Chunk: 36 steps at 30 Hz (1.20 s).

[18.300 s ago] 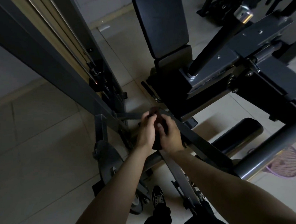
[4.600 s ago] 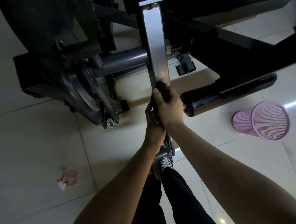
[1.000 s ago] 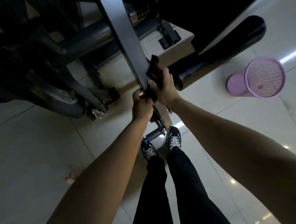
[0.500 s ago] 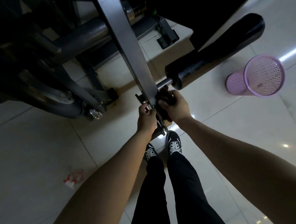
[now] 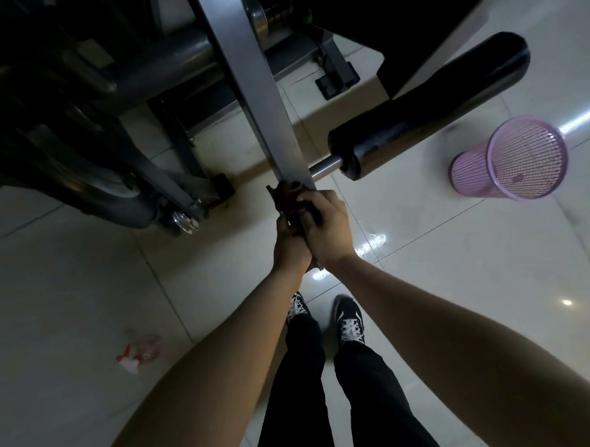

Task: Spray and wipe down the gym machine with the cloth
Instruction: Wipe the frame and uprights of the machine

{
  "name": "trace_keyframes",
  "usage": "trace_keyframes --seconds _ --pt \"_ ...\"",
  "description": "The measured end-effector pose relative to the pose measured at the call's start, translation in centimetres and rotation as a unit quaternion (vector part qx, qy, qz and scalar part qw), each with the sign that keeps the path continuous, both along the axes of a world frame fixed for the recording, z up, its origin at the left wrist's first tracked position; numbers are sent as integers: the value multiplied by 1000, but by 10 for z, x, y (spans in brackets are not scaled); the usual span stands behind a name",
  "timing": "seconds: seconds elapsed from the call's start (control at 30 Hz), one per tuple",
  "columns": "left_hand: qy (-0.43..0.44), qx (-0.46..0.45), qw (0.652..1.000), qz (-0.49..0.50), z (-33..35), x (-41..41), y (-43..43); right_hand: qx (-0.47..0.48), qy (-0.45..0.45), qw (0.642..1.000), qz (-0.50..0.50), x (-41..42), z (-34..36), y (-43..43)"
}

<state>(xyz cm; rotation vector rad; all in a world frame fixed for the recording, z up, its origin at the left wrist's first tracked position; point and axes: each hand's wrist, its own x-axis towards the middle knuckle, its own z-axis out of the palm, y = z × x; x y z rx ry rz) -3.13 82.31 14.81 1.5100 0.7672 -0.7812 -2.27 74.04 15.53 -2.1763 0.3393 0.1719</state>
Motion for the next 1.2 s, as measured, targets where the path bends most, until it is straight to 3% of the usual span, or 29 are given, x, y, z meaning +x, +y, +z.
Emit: trace_keyframes --seconds 0.13,0.3,0.63,0.7,0.83,0.97,1.07,1.2 --pt "-27 20 999 23 7 -5 -9 43 63 996 -52 5 3 -6" --pt "-73 100 992 -25 11 -15 -24 121 149 974 -121 -14 -7 -30" --pt "-118 188 975 -27 3 -39 -39 32 375 924 -71 -54 -21 -57" --pt "-129 204 970 -32 4 -44 -43 18 326 943 -69 -58 -17 -62" --pt "-133 226 964 -38 6 -49 -48 96 157 976 -115 -48 -22 -60" --pt "-155 188 970 13 0 -52 -52 52 80 995 -21 -20 -23 -41" --pt "-155 195 968 -3 -4 -55 -48 55 134 989 -21 -26 -39 -37" --pt "-165 214 963 7 -5 -55 -53 65 348 934 -39 -57 -59 -62"
